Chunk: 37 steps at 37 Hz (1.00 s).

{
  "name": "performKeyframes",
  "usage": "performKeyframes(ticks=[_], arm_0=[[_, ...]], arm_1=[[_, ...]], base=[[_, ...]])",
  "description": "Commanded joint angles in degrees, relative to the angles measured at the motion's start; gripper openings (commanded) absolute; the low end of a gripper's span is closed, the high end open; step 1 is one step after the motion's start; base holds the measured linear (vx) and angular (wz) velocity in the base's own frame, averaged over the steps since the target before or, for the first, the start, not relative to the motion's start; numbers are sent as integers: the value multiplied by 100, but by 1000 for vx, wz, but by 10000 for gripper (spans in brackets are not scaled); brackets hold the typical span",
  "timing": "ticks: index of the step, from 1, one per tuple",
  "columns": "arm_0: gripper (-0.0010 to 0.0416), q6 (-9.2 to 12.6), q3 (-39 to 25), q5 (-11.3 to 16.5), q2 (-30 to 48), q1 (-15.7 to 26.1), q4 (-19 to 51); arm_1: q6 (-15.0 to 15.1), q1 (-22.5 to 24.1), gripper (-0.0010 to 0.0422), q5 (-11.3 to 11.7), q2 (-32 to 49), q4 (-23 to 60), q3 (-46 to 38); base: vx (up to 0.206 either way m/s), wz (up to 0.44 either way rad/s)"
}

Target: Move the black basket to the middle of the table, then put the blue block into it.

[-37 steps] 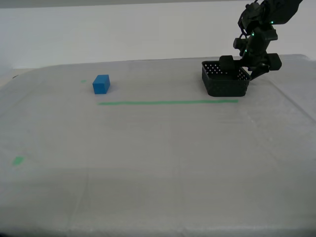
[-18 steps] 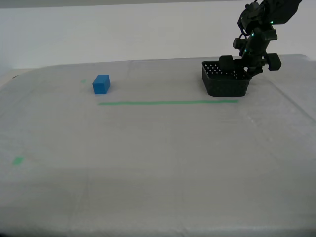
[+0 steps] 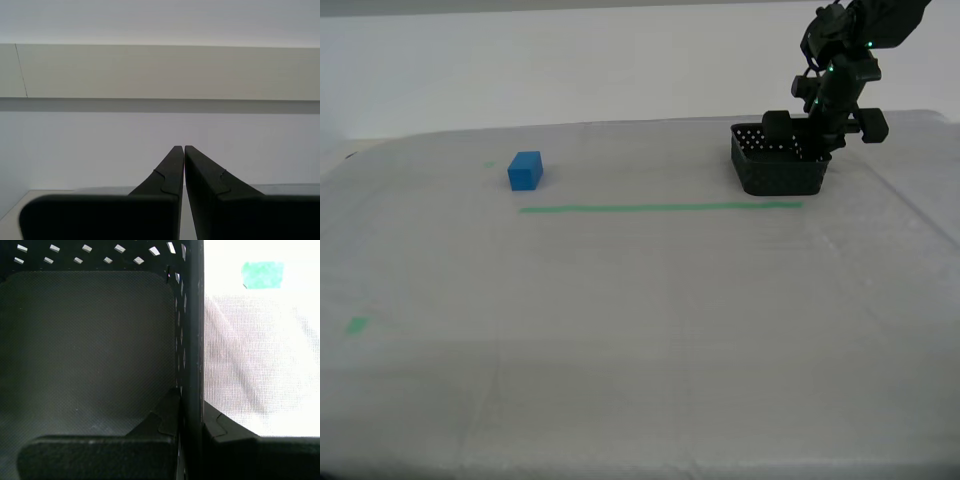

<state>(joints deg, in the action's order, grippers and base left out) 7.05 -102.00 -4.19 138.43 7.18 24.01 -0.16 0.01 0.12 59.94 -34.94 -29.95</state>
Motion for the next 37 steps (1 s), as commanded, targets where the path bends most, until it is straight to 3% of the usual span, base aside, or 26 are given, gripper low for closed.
performKeyframes(ticks=[1,21,37], arm_0=[[-1,-2,-4,-42,-20,7,4],[-1,11,-4,24,-682,20,107],[-1,249,-2,50,-1241,306,815]], arm_1=[[17,2,0,7,2,-31,-4],[17,2,0,7,2,-31,-4],[17,2,0,7,2,-31,-7]], base=[[0,0],[0,0],[0,0]])
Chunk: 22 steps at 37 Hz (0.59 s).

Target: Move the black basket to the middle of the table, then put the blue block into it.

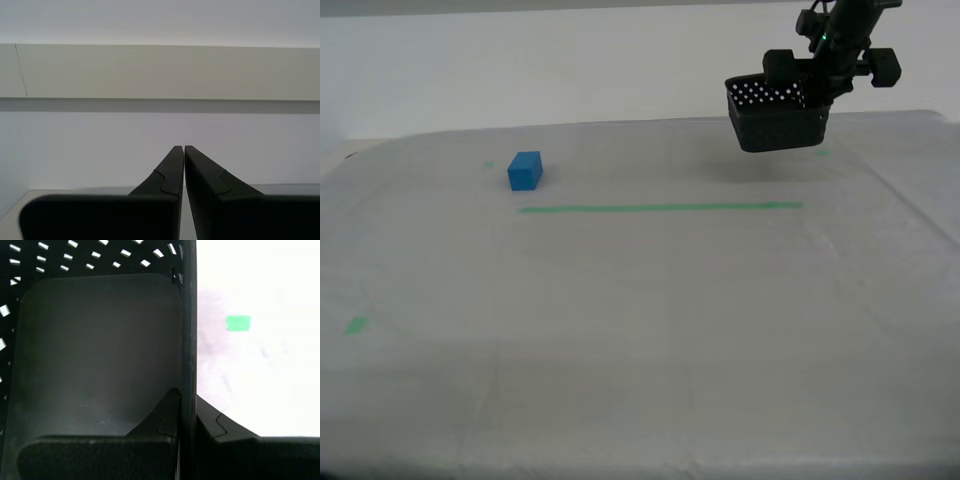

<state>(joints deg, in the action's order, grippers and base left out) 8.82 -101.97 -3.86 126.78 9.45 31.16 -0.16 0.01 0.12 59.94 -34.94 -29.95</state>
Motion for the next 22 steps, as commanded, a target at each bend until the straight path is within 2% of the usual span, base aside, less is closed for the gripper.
performKeyframes(ticks=[1,3,7,9,15,19,22], arm_0=[[-1,114,-4,35,-96,103,138],[-1,249,-4,166,-127,153,197],[-1,599,-2,640,-164,247,245],[-1,719,0,741,-195,317,299],[-1,857,0,647,-286,636,535],[-1,911,50,470,-356,874,560],[-1,1032,133,376,-396,1058,560]], arm_1=[[17,0,0,7,2,-31,-4],[17,2,0,7,2,-31,-4],[17,0,0,7,2,-31,-4],[17,2,0,7,2,-31,-4],[17,0,0,4,2,-31,-4],[17,2,0,4,2,-31,-7],[17,0,0,7,2,-31,-4]], base=[[0,0],[0,0],[0,0],[0,0],[0,0],[0,0],[0,0]])
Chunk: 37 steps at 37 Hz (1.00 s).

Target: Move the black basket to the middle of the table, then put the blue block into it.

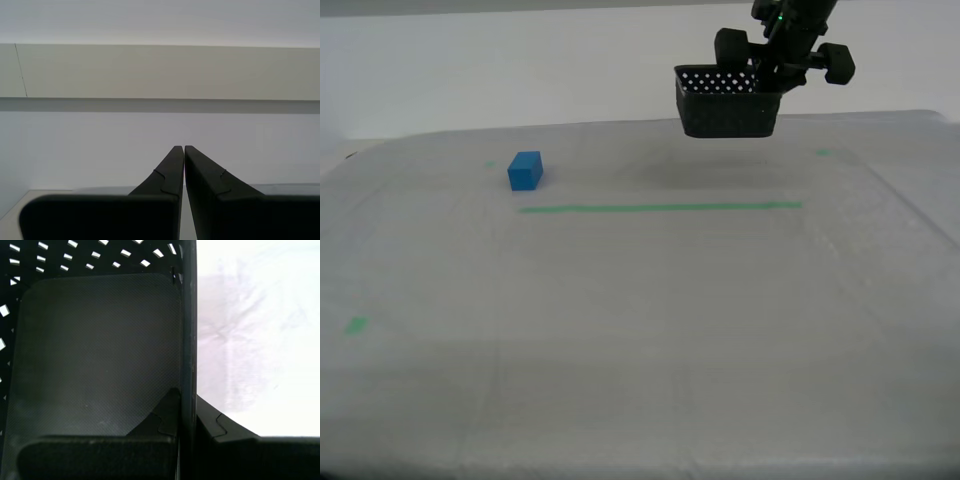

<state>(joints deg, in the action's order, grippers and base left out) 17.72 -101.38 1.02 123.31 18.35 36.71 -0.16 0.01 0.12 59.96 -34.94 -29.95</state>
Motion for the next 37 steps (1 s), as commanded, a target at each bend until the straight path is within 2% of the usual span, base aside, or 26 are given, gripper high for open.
performKeyframes(ticks=[1,5,11,14,19,22,30,34,37], arm_0=[[-1,208,111,-111,-66,227,4],[-1,461,256,-109,-105,474,-9],[-1,715,420,-109,-125,885,-15],[-1,938,485,-118,-127,1080,-35],[-1,1165,640,-382,-133,1360,-114],[-1,1300,752,-400,-142,1488,-229],[-1,1410,1027,-706,-146,1777,-407],[-1,1458,1285,-734,-146,1832,-632],[-1,1585,1572,-737,-146,1838,-979]], arm_1=[[17,2,0,7,0,-31,-4],[17,0,0,7,0,-31,-4],[17,0,0,7,0,-31,-4],[17,2,0,4,0,-31,-7],[17,2,0,7,0,-31,-4],[17,0,0,7,0,-28,-4],[17,2,0,7,0,-31,-7],[15,2,0,7,0,-31,-4],[17,2,0,7,0,-31,-4]], base=[[0,0],[0,0],[0,0],[0,0],[0,0],[0,0],[0,0],[0,0],[0,0]])
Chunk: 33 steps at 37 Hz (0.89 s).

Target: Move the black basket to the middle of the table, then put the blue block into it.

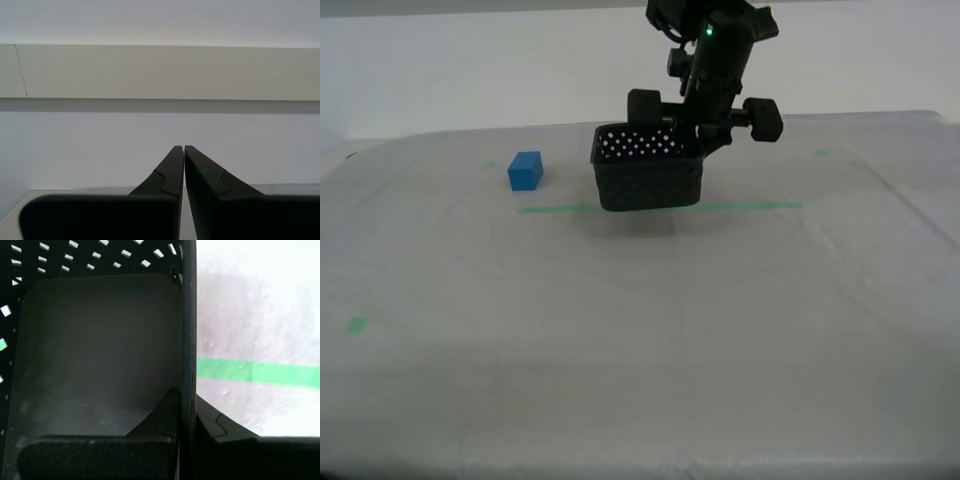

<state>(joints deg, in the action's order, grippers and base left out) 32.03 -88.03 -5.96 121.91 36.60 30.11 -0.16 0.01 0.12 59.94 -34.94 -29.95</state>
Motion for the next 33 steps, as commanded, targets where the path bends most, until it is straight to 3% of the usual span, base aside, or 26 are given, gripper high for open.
performKeyframes(ticks=[1,9,15,27,33], arm_0=[[-1,199,330,-39,-7,15,-424],[0,251,835,-138,-11,22,-896],[0,247,922,-208,-13,22,-962],[0,227,1019,-601,-17,20,-1034],[-1,192,1034,-614,-17,20,-1147]], arm_1=[[17,2,0,7,2,-31,-4],[17,0,0,4,2,-31,-4],[17,2,0,7,2,-31,-4],[17,2,0,4,2,-31,-4],[17,0,0,7,2,-31,-4]], base=[[0,0],[0,0],[0,0],[0,0],[0,0]])
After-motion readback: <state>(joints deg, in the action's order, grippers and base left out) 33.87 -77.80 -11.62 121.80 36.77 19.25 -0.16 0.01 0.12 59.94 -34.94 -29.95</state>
